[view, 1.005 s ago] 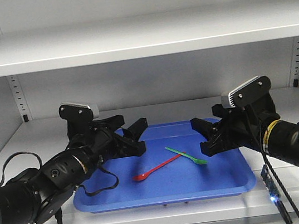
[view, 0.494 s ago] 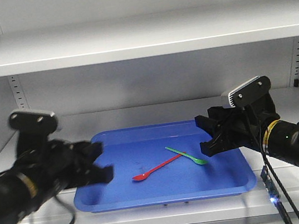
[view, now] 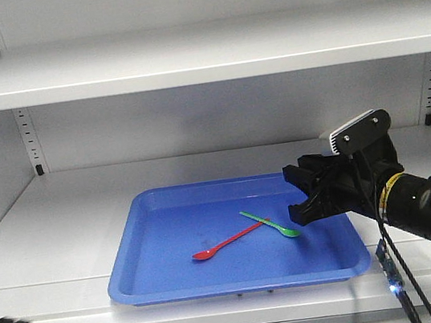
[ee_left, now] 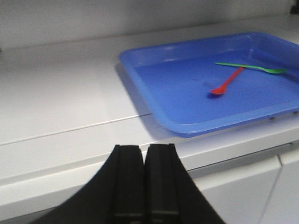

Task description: Sort red and green spoons into left cabinet

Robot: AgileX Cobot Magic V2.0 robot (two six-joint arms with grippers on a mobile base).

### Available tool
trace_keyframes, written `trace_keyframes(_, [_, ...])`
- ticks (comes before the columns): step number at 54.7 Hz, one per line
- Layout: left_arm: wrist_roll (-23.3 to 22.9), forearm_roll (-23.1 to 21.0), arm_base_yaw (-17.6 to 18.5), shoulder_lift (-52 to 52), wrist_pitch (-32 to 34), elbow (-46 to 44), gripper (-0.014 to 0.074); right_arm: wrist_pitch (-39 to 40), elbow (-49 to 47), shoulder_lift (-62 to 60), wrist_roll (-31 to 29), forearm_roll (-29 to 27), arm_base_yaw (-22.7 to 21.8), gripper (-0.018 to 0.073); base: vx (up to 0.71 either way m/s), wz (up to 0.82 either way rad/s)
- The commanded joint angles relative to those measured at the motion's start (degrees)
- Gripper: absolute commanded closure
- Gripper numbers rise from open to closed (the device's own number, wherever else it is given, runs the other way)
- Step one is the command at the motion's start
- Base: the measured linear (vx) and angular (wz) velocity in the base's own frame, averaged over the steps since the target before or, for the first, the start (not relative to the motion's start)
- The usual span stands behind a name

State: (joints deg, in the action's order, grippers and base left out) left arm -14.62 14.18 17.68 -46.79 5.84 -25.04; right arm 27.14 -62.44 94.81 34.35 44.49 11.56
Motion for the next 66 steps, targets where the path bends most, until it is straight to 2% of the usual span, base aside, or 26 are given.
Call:
trace_keyframes(1, [1.22,-2.33,-3.02,5.56,7.88,2.61,0.0605,3.3,-2.04,-2.51,-0.14,-1.29,-0.04,0.0332,0.0,0.0])
trace_keyframes(7, [4.34,-6.41,-6.08,12.07,11.88,8.41,0.0605,3.3,-2.04,-2.51,-0.14,-1.29,-0.04,0.0332,0.0,0.0])
trace_keyframes(14, [7.17,-8.93,-9.08,19.69,12.3,13.55,0.0605,3.3,-2.04,-2.51,-0.14,-1.29,-0.04,0.0332,0.0,0.0])
trace_keyframes(29, [7.15,-10.64,-13.17,31.64,10.93,21.46,0.0604,3.3,-2.04,-2.51,-0.14,-1.29,-0.04,0.0332,0.0,0.0])
trace_keyframes(39, [7.15,-12.11,-14.35,37.89,11.25,26.18,0.0604,3.3,-2.04,-2.51,-0.14,-1.29,-0.04,0.0332,0.0,0.0])
trace_keyframes(52, [7.15,-11.79,-14.35,49.1,-1.33,26.47,0.0604,3.3,-2.04,-2.51,-0.14,-1.29,-0.04,0.0332,0.0,0.0])
trace_keyframes(66, [7.15,-11.9,-14.35,47.99,-3.52,26.41,0.0604,2.7,-2.04,-2.51,-0.14,-1.14,-0.04,0.0332,0.0,0.0])
